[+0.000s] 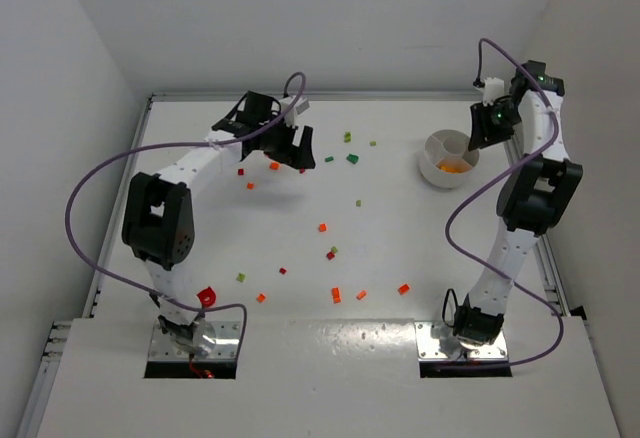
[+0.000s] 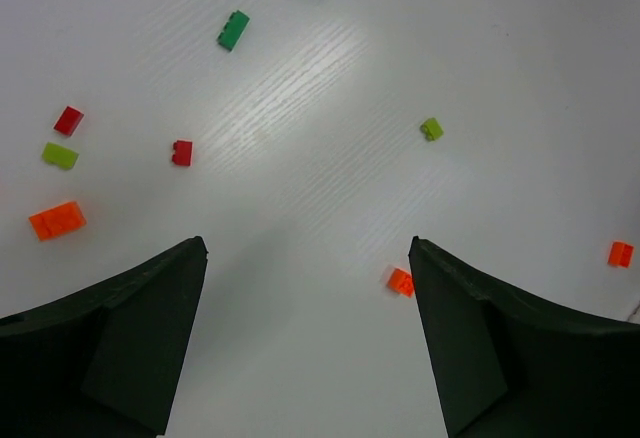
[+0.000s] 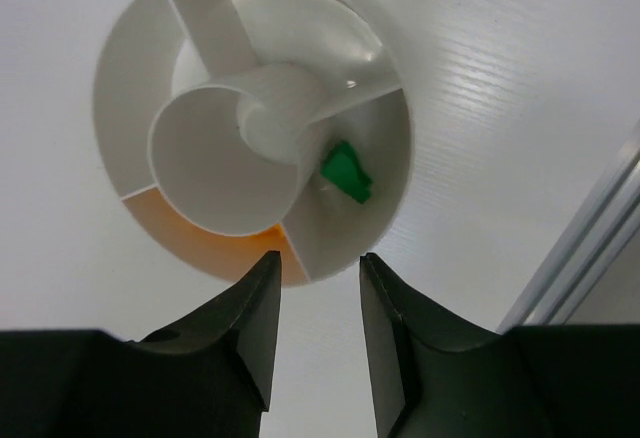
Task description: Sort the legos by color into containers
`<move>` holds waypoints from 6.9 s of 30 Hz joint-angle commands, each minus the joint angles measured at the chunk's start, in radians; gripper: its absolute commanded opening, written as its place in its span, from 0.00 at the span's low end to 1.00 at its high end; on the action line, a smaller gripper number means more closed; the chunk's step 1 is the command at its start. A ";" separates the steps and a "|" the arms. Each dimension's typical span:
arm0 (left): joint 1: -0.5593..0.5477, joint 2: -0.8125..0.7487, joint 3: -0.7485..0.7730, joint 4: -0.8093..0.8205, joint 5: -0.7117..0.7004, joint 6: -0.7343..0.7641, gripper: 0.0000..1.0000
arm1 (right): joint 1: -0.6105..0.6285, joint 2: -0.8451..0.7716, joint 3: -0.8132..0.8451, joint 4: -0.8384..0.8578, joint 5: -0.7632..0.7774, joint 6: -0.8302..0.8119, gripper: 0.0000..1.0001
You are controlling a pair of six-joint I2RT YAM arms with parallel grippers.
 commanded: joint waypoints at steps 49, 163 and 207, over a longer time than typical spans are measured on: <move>-0.128 0.516 0.389 0.076 -0.150 0.154 0.06 | 0.144 -0.306 -0.373 -0.024 -0.568 0.153 0.34; -0.139 -0.052 0.014 0.025 -0.113 -0.010 1.00 | -0.006 0.031 0.090 0.010 0.073 0.107 0.11; -0.177 0.646 0.553 0.093 -0.182 0.093 0.80 | -0.006 -0.214 -0.100 -0.024 -0.349 0.176 0.34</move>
